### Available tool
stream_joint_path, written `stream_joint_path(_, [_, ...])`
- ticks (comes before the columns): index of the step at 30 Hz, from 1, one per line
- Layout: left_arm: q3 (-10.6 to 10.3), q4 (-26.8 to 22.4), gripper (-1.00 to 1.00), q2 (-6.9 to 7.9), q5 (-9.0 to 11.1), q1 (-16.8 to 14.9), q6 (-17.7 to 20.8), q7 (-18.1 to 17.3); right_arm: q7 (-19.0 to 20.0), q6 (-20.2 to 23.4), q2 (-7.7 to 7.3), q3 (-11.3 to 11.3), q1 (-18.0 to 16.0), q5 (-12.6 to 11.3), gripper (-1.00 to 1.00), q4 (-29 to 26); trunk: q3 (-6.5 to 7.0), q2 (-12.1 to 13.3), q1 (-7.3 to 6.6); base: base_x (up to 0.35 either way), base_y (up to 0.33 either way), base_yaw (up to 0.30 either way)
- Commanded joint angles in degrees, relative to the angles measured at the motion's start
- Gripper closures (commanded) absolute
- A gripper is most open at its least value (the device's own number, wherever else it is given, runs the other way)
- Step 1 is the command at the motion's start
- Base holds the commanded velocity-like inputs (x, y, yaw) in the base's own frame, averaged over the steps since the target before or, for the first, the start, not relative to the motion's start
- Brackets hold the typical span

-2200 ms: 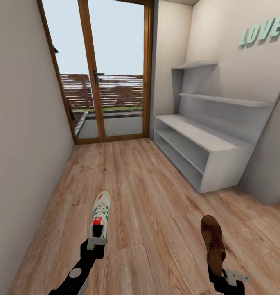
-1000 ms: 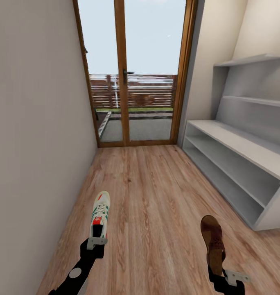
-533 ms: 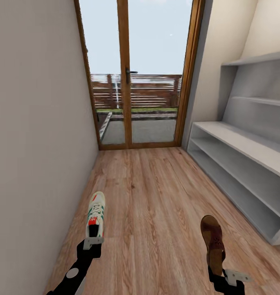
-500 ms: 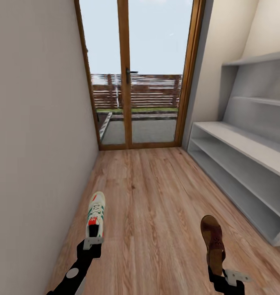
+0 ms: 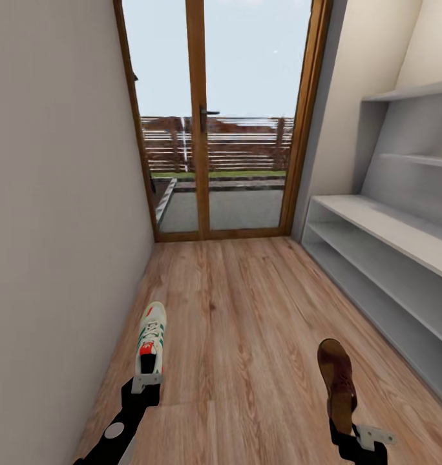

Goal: Pick up the two gym shoes and the two sandals from the corridor floor and place them onto the hallstand (shoe rack) in the corridor, making sure they are on the rack and not on the floor. Arrange them so the two gym shoes are next to each other and the two sandals are next to each other.

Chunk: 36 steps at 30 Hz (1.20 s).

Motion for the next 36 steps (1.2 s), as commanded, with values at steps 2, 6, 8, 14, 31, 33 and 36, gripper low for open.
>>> stream_joint_path(2, [0.22,0.06,1.00,-0.06,-0.42,-0.04,-0.20,0.05,0.47,-0.19,0.01,-0.48,-0.04,0.20,1.00,0.03,-0.05,-0.02,0.02,0.339,0.001,0.000])
stream_joint_path(6, [0.25,0.02,1.00,-0.06,-0.44,-0.04,-0.22,0.05,0.47,-0.19,0.00,-0.48,-0.03,0.18,1.00,0.03,-0.05,-0.02,0.02,0.339,0.000,0.000])
stream_joint_path(8, [0.26,0.00,1.00,-0.06,-0.44,-0.04,-0.22,0.05,0.47,-0.20,0.00,-0.49,-0.05,0.19,1.00,0.03,-0.05,-0.02,0.02,0.339,0.000,0.000])
stream_joint_path(14, [0.26,0.01,1.00,-0.06,-0.43,-0.04,-0.21,0.05,0.47,-0.18,-0.01,-0.49,-0.05,0.19,1.00,0.03,-0.05,-0.02,0.02,0.339,0.000,0.000])
stream_joint_path(31, [0.20,0.02,1.00,-0.06,-0.42,-0.04,-0.21,0.05,0.39,-0.18,-0.01,-0.49,-0.06,0.17,1.00,0.03,-0.05,-0.02,0.02,0.339,0.000,0.000])
stream_joint_path(33, [0.19,0.03,1.00,-0.06,-0.43,-0.04,-0.20,0.05,0.35,-0.16,-0.01,-0.49,-0.04,0.15,1.00,0.03,-0.05,-0.02,0.02,0.339,-0.010,0.000])
stream_joint_path(36, [0.18,0.05,1.00,-0.06,-0.44,-0.04,-0.19,0.05,0.28,-0.18,-0.01,-0.49,-0.05,0.14,1.00,0.03,-0.05,-0.02,0.02,0.339,-0.055,0.000])
